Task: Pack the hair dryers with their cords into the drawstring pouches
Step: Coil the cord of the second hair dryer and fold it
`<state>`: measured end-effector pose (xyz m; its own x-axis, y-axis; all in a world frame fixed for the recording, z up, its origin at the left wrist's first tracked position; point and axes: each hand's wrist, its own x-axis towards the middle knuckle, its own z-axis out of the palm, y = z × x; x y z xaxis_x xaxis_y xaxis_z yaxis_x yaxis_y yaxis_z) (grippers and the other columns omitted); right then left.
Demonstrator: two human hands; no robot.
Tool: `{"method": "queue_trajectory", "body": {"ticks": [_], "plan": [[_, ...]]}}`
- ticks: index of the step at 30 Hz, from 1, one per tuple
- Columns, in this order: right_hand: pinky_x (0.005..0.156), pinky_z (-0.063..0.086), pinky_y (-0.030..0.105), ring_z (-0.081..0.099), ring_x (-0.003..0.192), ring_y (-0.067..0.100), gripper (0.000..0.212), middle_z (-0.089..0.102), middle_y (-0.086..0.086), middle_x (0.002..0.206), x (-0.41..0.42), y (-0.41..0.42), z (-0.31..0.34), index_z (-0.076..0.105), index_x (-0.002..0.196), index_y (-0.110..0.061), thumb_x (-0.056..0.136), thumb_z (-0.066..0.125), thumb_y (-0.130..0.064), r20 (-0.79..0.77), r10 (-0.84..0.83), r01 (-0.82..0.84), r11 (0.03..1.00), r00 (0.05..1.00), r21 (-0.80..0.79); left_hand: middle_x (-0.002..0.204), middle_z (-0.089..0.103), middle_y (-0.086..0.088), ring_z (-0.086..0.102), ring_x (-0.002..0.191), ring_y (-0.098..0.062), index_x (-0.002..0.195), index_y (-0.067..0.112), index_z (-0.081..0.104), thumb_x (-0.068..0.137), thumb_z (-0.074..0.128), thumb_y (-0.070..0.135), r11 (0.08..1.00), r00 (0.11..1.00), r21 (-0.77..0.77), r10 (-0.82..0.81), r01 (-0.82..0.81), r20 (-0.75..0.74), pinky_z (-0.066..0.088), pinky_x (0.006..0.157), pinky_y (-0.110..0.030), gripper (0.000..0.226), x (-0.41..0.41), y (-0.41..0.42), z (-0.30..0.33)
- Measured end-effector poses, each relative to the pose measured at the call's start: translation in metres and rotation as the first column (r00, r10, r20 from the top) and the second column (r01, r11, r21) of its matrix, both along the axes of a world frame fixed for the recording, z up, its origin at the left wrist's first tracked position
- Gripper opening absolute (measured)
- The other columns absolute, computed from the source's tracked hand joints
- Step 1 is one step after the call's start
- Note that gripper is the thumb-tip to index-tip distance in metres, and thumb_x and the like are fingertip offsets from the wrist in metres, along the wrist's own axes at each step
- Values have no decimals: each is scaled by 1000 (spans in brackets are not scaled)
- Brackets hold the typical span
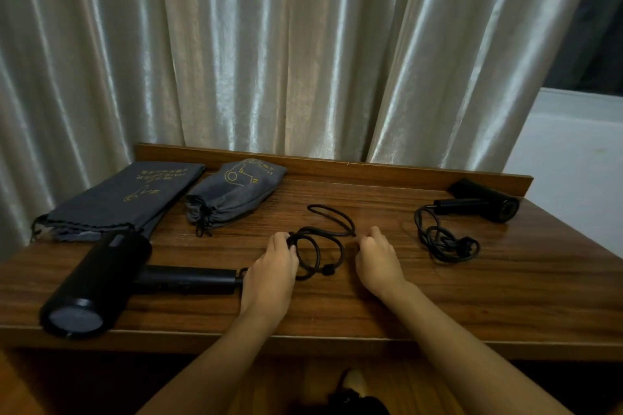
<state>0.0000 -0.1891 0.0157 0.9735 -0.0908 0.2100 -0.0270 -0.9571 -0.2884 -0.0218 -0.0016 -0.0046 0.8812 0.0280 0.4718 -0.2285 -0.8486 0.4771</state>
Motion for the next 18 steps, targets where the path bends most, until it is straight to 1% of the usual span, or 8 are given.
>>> {"method": "queue_trajectory", "body": {"ticks": [5,9,11,12,14,15,16,18], "plan": [[104,46,40,51,122,28,42,46,11,135,1,-2,-3,48,136,-13,95,58,-12,48,-56,51,994,997,99,122,54,4,65,89,-11,135,20,47,104,34,36,997,1000,83,-4,2,20,51,66,-22,37,-1,0,-1],[90,48,36,54,108,25,13,57,8,117,6,-2,6,60,104,-13,97,58,-23,-45,-112,106,988,993,-108,112,39,5,56,70,-7,130,22,50,103,34,39,993,1000,120,-1,1,2,43,57,-19,35,0,0,-3],[71,50,33,57,84,19,8,61,6,99,11,0,13,56,88,-14,96,55,-15,-78,-166,174,978,983,116,113,38,5,57,70,-7,130,23,50,103,33,39,989,1000,146,-6,6,-2,41,56,-18,36,0,1,-4],[67,52,33,57,78,17,8,61,5,92,14,1,17,57,89,-13,96,53,-12,-101,-204,226,910,974,348,114,39,5,58,72,-8,131,23,50,104,32,40,986,1000,164,-10,10,0,43,56,-19,36,-1,1,-4],[64,55,30,62,74,15,11,67,7,91,14,4,25,60,103,-9,98,51,-11,-169,-206,258,558,964,789,115,38,6,61,76,-10,132,23,49,104,31,41,980,1000,198,-16,15,3,49,59,-22,37,-1,1,-2],[60,53,26,63,71,12,14,70,7,91,14,5,28,63,107,-9,99,52,-12,-187,-157,236,403,970,884,115,39,5,62,77,-11,132,23,49,104,31,40,980,1000,200,-20,19,2,51,60,-24,38,-2,1,-1],[59,51,23,64,70,9,17,73,5,91,13,7,30,67,108,-10,98,54,-12,-190,-93,210,330,977,920,115,39,5,62,77,-11,131,22,50,104,31,40,981,1000,192,-26,25,1,51,61,-25,37,-2,1,-1],[74,50,24,66,83,9,22,76,1,96,11,12,33,74,106,-15,96,56,-8,-176,57,152,288,983,945,114,39,5,61,76,-11,130,22,50,104,31,39,984,999,173,-36,35,1,52,60,-24,36,-2,1,0]]}}
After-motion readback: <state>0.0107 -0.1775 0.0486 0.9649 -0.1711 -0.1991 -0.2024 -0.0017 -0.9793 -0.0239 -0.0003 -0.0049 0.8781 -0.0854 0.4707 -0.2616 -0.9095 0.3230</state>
